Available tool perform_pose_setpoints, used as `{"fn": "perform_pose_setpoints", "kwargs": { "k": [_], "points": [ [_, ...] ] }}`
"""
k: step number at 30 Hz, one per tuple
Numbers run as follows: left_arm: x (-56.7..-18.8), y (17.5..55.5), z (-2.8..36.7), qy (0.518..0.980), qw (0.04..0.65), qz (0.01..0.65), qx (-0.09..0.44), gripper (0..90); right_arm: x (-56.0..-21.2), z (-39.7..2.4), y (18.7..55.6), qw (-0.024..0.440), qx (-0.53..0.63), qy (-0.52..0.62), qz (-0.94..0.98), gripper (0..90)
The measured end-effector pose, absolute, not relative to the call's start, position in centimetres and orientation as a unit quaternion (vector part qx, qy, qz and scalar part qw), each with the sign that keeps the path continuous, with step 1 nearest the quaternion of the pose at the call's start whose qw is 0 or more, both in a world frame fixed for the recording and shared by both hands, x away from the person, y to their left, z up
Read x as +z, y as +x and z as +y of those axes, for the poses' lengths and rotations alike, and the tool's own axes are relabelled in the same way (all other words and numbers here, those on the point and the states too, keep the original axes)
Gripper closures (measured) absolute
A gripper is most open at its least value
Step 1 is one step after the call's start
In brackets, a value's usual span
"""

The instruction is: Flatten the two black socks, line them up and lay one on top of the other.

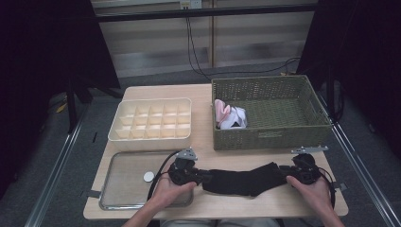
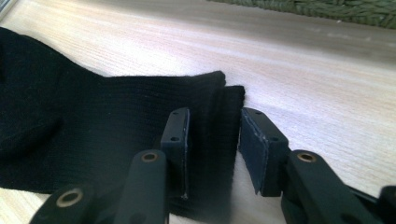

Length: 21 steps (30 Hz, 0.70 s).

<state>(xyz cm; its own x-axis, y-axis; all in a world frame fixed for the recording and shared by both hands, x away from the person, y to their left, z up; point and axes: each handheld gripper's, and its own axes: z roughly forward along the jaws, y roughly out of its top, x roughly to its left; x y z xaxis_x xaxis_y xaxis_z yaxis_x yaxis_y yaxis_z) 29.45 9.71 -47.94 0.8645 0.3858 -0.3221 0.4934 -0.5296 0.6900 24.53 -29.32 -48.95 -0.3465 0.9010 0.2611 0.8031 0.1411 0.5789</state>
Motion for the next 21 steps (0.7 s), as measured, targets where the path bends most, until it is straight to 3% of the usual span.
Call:
{"fn": "perform_pose_setpoints", "kwargs": {
  "k": [3,6,11,21],
  "points": [
    [-48.4,29.6,9.9,0.872,0.410,0.262,-0.053,62.6,-49.1,-29.3,24.6,0.072,0.333,0.565,0.751,63.3],
    [-48.8,29.7,10.1,0.871,0.409,0.267,-0.056,60.9,-49.2,-29.1,24.5,0.076,0.336,0.560,0.753,66.9],
    [-49.0,29.2,9.7,0.880,0.400,0.253,-0.046,61.5,-49.1,-28.5,24.6,0.083,0.323,0.560,0.759,78.3],
    [-49.1,29.1,10.3,0.875,0.406,0.255,-0.068,66.2,-49.2,-29.1,25.1,0.061,0.346,0.569,0.744,81.1]
  ]
}}
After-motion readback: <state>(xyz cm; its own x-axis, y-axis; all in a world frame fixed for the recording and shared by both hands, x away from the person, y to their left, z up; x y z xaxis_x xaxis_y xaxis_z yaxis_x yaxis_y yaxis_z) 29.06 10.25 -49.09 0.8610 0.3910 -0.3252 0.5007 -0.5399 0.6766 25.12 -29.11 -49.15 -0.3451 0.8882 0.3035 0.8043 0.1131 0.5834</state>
